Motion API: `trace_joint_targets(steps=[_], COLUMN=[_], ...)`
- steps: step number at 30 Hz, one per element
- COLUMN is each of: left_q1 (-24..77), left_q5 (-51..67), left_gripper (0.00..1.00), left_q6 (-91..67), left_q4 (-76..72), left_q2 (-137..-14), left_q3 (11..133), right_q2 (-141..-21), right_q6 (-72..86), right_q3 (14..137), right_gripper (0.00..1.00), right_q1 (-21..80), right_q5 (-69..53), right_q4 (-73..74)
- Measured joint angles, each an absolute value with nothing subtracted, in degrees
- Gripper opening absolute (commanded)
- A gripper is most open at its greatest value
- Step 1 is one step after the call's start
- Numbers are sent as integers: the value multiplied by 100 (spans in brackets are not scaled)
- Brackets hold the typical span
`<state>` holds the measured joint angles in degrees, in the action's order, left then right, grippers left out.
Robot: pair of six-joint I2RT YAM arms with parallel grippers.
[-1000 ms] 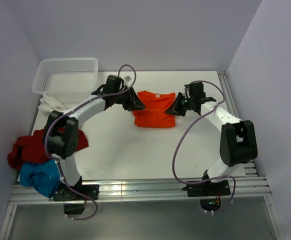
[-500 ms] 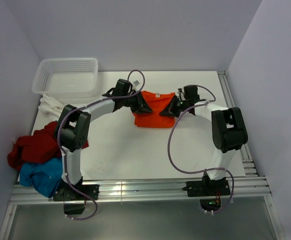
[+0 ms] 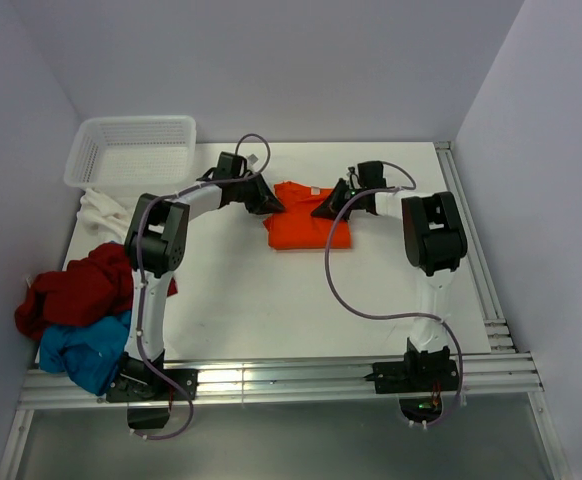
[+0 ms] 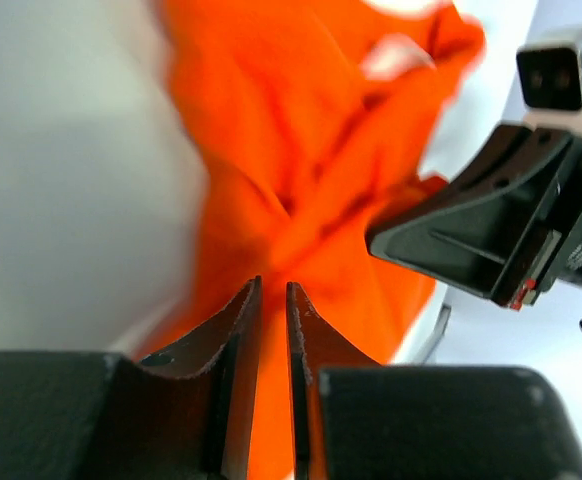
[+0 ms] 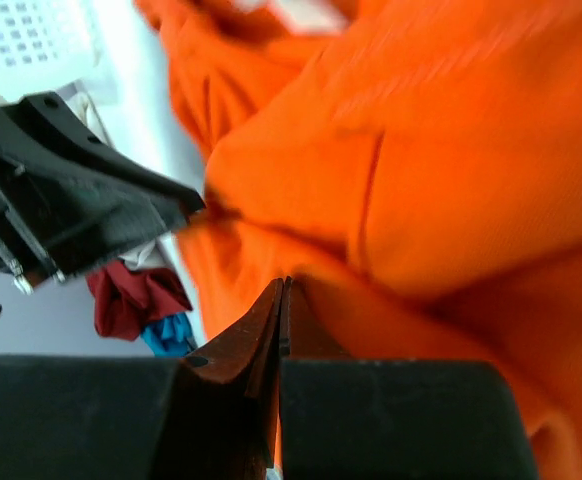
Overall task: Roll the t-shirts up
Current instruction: Fold the tshirt, then roll the tshirt
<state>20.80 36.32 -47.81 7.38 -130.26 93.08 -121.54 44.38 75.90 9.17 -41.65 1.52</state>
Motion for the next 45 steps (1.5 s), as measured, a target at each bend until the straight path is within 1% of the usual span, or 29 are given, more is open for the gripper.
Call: trace_joint_targets(steps=[2, 5, 6, 8, 10, 15, 19, 20, 22, 23, 25, 26, 31, 32, 35, 39, 45], left_q1=[1964, 1894, 1896, 1920, 1938, 1959, 1959, 1955, 1955, 1959, 1999, 2032, 2305, 2351, 2432, 2364, 2211], left_q5=[3614, 3594, 3590, 3559, 3500, 3328, 3312, 3317, 3363, 3402, 3544, 3632, 3876, 3900, 3907, 3927, 3756], left_gripper=[20, 20, 21, 22, 23, 23, 24, 24, 25, 25, 24, 24, 22, 21, 20, 20, 21], left_q6=[-4713, -4626, -4609, -4565, -4506, -4394, -4423, -4440, -4528, -4578, -4696, -4770, -4930, -4928, -4880, -4849, -4556], left_q4=[790, 825, 856, 908, 958, 1208, 1186, 1138, 974, 880, 558, 410, -12, -14, 43, 231, 539], left_q2=[-13240, -13439, -13452, -13452, -13408, -13028, -12344, -12151, -11773, -11651, -11450, -11417, -11721, -11850, -12298, -12637, -12613], left_q3=[9550, 9710, 9710, 9710, 9710, 9682, 9448, 9356, 9124, 9017, 8720, 8569, 8001, 7988, 7999, 8071, 8267], right_q2=[-12324, -12433, -12436, -12431, -12420, -12101, -11452, -11281, -11063, -10991, -10930, -10930, -11021, -11076, -11410, -11848, -11839], right_q6=[4480, 4547, 4563, 4560, 4554, 4515, 4626, 4659, 4687, 4698, 4709, 4709, 4672, 4657, 4554, 4414, 4340], right_q3=[7688, 7688, 7677, 7679, 7682, 7601, 7170, 6995, 6735, 6600, 6353, 6246, 6001, 6012, 6233, 6558, 6578], right_gripper=[1, 9, 14, 17, 26, 28, 26, 23, 21, 18, 16, 13, 7, 3, 1, 1, 2], right_q1=[893, 843, 823, 784, 746, 694, 652, 631, 587, 567, 545, 545, 537, 537, 534, 532, 515], right_q5=[-4165, -4165, -4167, -4176, -4202, -4309, -4595, -4692, -4836, -4906, -5006, -5050, -5083, -5072, -4936, -4694, -4694], right_q4=[56, -10, -27, -89, -95, -89, -427, -543, -694, -768, -860, -886, -829, -825, -600, -178, -60])
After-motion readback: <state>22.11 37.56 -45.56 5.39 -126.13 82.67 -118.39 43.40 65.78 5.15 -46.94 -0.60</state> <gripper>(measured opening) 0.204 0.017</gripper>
